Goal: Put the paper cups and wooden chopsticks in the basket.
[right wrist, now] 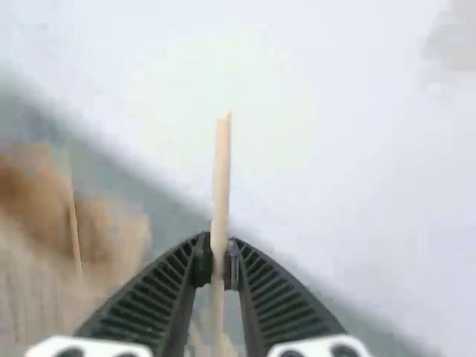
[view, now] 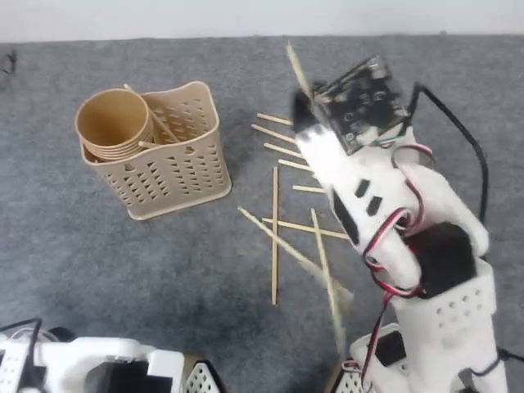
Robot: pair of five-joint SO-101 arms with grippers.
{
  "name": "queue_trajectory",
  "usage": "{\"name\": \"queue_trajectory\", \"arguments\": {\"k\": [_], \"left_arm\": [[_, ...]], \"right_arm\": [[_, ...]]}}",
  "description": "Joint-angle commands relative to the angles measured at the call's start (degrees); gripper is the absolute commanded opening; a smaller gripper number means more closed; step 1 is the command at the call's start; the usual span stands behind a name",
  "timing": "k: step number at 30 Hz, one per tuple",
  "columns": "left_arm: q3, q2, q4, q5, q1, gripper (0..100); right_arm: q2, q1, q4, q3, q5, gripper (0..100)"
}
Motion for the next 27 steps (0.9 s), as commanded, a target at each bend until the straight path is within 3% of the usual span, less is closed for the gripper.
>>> {"name": "queue_trajectory", "arguments": {"k": [1, 6, 14, 20, 27], "left_arm": [[0.0, -1.4, -1.0, -0.5, 0.4, 35], [0.0, -1.4, -1.0, -0.5, 0.4, 35], [0.0, -1.3, -1.0, -0.5, 0.4, 35], [0.0, -1.3, -1.0, -0.5, 0.4, 35], [0.0, -1.3, -1.0, -0.5, 0.4, 35]], "right_arm": [[5.7, -5.0, -19.7, 1.1, 1.5, 0.8], [18.9, -11.8, -24.6, -4.8, 5.6, 0.8], [40.1, -17.6, -24.0, -30.6, 5.5, 0.8], [50.9, -19.1, -15.1, -45.7, 5.5, 0.8], [51.6, -18.8, -7.6, -48.9, 5.5, 1.0]]}}
